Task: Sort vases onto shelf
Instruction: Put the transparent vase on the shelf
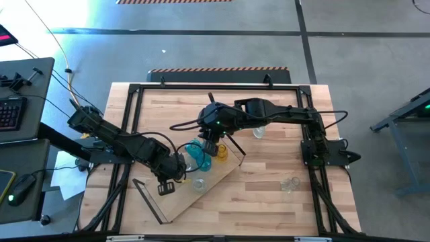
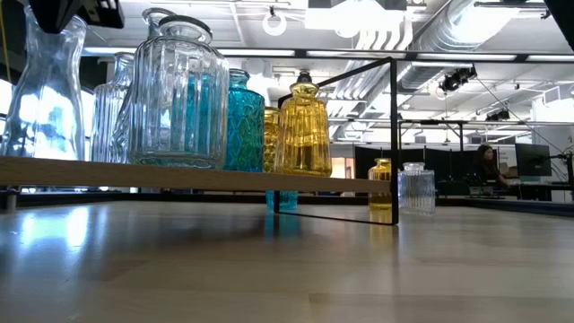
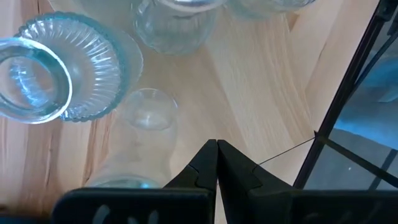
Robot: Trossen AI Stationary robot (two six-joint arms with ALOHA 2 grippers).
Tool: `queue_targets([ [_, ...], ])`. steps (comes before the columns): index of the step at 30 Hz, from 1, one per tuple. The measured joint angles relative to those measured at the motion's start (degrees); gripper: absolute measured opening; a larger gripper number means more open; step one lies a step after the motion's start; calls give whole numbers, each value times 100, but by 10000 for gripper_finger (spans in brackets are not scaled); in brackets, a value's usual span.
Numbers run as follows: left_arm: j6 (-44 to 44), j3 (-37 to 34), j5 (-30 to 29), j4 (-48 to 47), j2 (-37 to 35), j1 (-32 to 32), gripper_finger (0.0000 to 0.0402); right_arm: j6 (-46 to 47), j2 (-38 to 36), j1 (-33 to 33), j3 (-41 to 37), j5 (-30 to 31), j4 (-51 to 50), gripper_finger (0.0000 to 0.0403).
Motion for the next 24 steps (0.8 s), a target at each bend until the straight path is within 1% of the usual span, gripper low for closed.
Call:
queue_targets([
  [11,-2,0,2,-192,-2,0,0,0,0,0,0,0,-40,74],
  [18,-4,5,7,-125,-4,0,0,0,0,0,0,0,-40,74],
  [20,-4,146,7,-118,-2,0,0,1,0,0,0,0,-40,74],
  [22,43,406,0,30,-6,0,0,2,0,0,0,0,-40,74],
  [24,137,752,-132,129,-5,0,0,0,0,0,0,0,-38,74],
])
